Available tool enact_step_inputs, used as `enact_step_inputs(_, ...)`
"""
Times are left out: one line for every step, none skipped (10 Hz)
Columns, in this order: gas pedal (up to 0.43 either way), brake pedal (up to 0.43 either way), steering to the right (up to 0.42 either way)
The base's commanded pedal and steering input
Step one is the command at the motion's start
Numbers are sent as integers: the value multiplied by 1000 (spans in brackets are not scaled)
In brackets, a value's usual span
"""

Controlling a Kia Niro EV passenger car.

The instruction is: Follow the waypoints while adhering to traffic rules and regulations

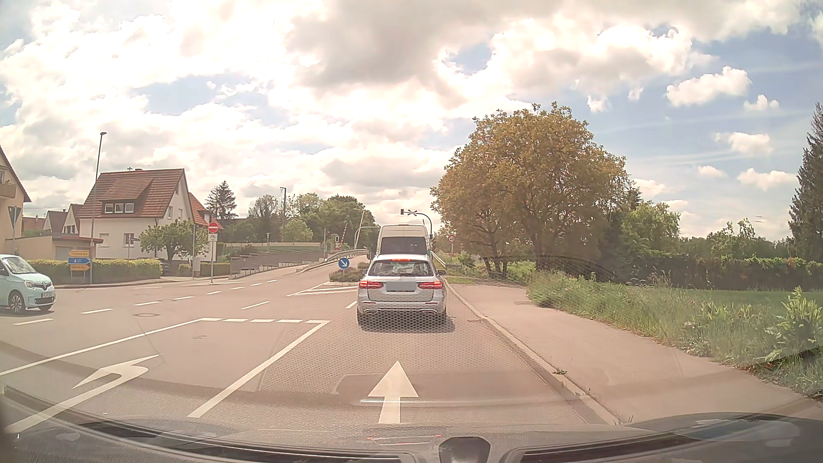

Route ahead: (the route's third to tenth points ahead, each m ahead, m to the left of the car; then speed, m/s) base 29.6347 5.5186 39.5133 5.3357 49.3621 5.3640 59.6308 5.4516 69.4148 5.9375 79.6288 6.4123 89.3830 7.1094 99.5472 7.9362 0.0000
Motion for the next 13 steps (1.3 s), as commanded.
enact_step_inputs(0,250,5)
enact_step_inputs(0,250,5)
enact_step_inputs(0,250,5)
enact_step_inputs(0,250,5)
enact_step_inputs(0,244,5)
enact_step_inputs(0,250,5)
enact_step_inputs(0,250,5)
enact_step_inputs(0,250,5)
enact_step_inputs(0,244,5)
enact_step_inputs(0,250,5)
enact_step_inputs(0,244,5)
enact_step_inputs(0,250,5)
enact_step_inputs(0,250,5)
